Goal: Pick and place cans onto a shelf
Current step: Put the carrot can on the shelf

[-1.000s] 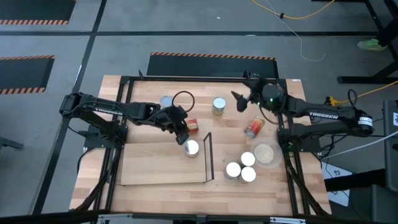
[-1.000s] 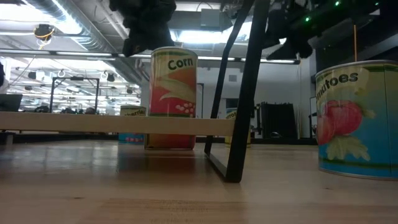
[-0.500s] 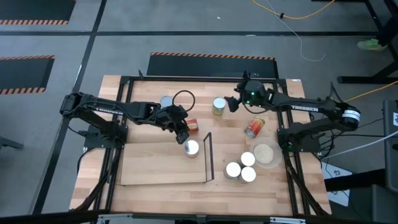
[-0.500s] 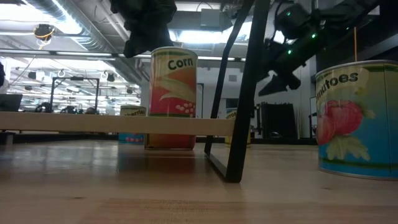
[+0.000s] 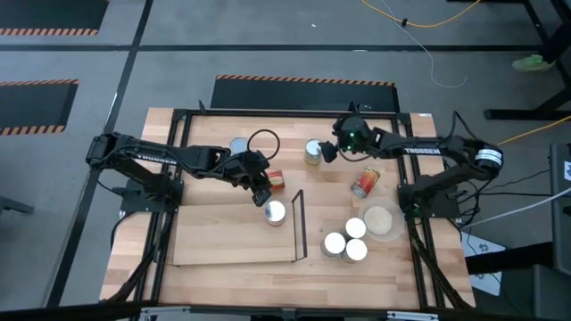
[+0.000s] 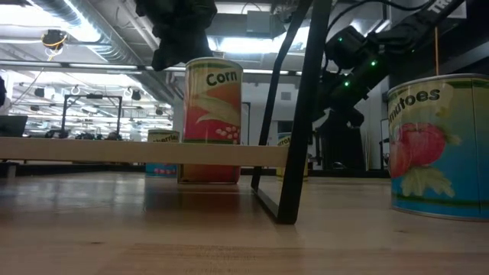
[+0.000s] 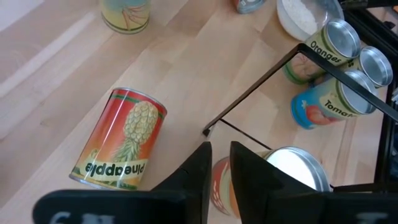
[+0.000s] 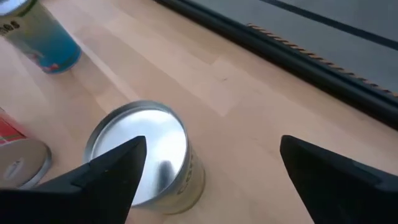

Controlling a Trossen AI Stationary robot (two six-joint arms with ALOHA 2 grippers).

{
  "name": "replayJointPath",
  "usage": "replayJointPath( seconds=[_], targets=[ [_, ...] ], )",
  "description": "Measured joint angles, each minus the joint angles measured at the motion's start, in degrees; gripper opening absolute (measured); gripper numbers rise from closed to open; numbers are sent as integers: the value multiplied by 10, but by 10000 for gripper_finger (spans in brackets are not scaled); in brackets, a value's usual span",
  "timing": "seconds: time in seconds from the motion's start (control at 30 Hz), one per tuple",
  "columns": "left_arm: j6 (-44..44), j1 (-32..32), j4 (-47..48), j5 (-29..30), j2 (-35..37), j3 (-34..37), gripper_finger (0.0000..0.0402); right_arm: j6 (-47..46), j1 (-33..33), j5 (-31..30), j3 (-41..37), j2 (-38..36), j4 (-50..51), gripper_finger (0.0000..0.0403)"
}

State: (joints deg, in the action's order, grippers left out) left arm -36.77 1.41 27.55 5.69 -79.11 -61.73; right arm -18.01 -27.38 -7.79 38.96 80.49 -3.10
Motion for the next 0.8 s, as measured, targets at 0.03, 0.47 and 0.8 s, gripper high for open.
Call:
replayJointPath(
  seconds=[0.03,0.47,0.8],
  targets=[
    [0,0,0,0,0,0,50,0,0,0,0,4,-2,368],
    [-1,0,0,0,0,0,50,-16,0,0,2,33,-7,343],
    [-1,0,0,0,0,0,54,-17,0,1,2,34,-9,289]
  ],
)
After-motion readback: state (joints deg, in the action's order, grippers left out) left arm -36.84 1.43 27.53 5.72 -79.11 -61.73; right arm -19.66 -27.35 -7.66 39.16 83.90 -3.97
